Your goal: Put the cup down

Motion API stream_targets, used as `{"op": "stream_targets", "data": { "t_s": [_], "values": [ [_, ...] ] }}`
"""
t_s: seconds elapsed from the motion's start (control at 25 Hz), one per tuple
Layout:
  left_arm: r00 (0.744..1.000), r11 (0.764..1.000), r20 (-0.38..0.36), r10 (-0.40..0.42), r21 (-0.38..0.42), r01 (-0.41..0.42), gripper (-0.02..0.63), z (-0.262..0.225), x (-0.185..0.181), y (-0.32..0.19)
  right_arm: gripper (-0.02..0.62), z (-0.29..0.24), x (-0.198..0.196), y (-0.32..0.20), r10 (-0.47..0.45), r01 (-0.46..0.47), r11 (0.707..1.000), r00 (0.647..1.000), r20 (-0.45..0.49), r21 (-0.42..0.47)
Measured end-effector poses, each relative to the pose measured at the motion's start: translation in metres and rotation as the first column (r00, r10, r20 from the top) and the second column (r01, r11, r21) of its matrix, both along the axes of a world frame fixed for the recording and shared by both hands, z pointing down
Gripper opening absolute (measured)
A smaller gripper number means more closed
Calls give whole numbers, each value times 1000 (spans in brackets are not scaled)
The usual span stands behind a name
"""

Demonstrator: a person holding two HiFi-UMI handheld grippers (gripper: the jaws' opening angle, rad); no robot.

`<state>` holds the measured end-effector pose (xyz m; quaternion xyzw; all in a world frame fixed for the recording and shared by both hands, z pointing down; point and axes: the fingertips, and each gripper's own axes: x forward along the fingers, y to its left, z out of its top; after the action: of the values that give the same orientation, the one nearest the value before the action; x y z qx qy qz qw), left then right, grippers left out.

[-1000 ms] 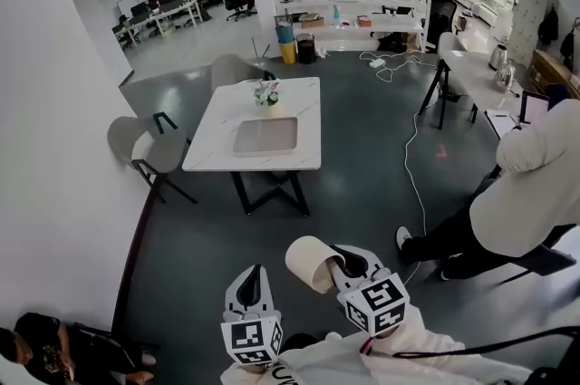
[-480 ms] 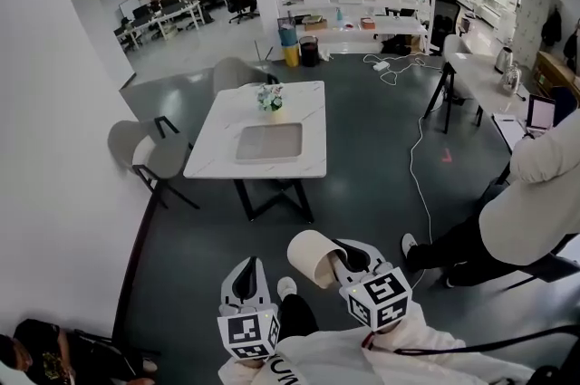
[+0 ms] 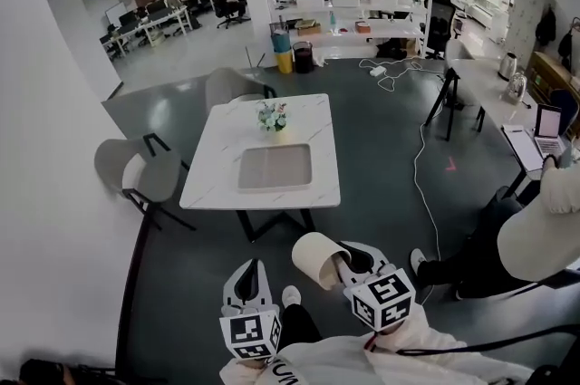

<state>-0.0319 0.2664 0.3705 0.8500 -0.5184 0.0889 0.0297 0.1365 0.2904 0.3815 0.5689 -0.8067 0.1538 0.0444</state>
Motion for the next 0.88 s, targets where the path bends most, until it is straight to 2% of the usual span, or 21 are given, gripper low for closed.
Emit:
{"op": "stream_targets", "data": {
  "t_s": [0.2,0.36,0.88],
  "values": [
    [1000,999,5,30,-14,-30,10,0,-16,-99,34,-3,-17,-97,30,-30,1000,1000,-6,2],
    [999,999,12,44,-24,-44,10,-7,-26,-161,34,-8,-31,-155,37,-37,999,999,-15,-7],
    [997,991,15,80,-107,-78,10,22,-47,-252,34,23,-56,-246,65,-67,992,998,-22,-107]
  ]
}}
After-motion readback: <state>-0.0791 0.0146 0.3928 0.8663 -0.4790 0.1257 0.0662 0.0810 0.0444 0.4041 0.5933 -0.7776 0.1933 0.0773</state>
